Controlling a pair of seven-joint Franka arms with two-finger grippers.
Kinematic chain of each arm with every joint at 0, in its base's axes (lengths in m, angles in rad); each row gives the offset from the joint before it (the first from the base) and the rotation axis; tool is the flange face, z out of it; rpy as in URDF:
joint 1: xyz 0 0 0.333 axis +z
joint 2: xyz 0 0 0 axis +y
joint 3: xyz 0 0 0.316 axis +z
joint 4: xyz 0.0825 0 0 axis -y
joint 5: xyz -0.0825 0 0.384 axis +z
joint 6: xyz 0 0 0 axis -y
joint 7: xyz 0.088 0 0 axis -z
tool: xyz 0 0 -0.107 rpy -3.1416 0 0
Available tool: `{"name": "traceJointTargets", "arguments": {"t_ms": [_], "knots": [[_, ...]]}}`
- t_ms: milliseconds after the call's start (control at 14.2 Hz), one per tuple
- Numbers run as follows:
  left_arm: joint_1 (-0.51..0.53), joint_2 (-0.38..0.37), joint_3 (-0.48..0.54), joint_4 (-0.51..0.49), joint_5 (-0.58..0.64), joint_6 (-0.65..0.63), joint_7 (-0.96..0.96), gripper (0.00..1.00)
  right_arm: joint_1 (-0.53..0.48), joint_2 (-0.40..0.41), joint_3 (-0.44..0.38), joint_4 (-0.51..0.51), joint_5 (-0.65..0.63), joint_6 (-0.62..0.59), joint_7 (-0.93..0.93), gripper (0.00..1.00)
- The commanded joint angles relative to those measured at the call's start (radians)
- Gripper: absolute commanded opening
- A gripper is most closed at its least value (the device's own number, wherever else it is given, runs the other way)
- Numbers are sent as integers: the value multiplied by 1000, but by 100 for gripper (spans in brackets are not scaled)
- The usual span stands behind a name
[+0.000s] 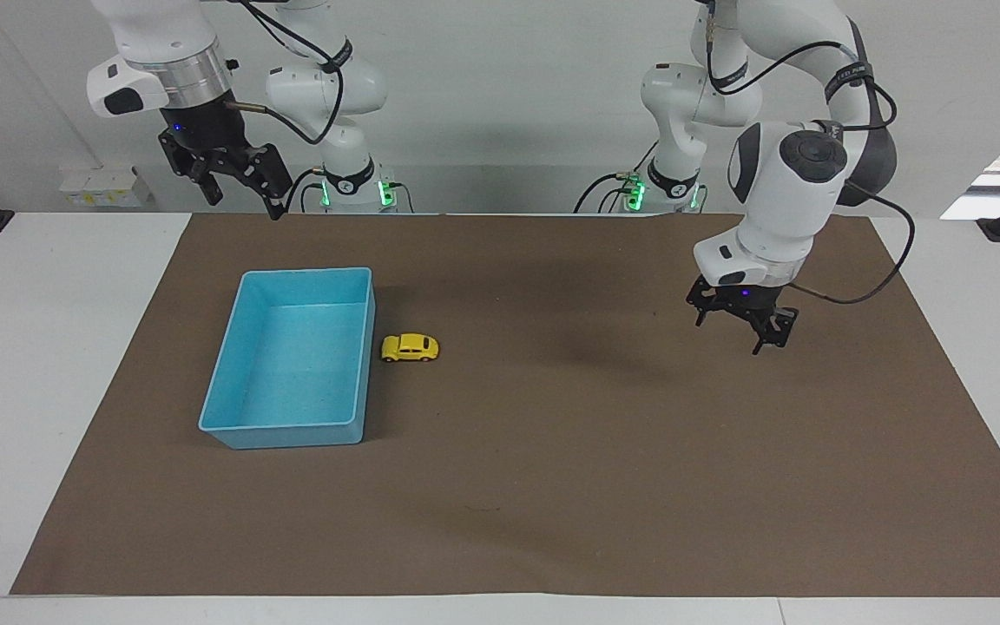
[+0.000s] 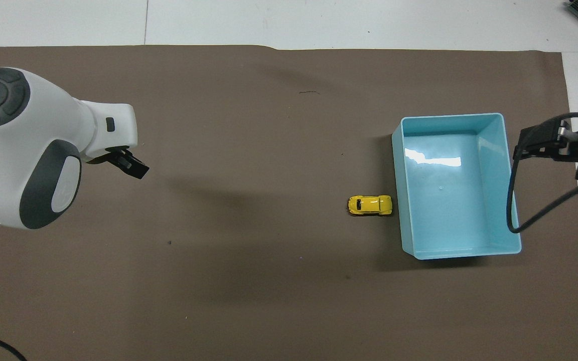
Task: Wind up and store yellow beetle car
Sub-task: 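Release the car and raise the left gripper back to its rest spot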
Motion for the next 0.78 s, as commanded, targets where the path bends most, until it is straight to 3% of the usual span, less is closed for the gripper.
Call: {"name": "traceJointTargets", "arguments": {"t_ms": [0,282,705], "knots": [[21,-7,-9,48,6,-66,-182,100,-13,-17,-1,-15,28,-4,-26,100],[147,-12,-10,162,-124,-178,-258,100,-25,-17,-3,-15,28,-8,-27,100],[256,-23,-10,188,-130,-215,-255,100,-23,-21,2,-23,87,-3,-223,100]]}}
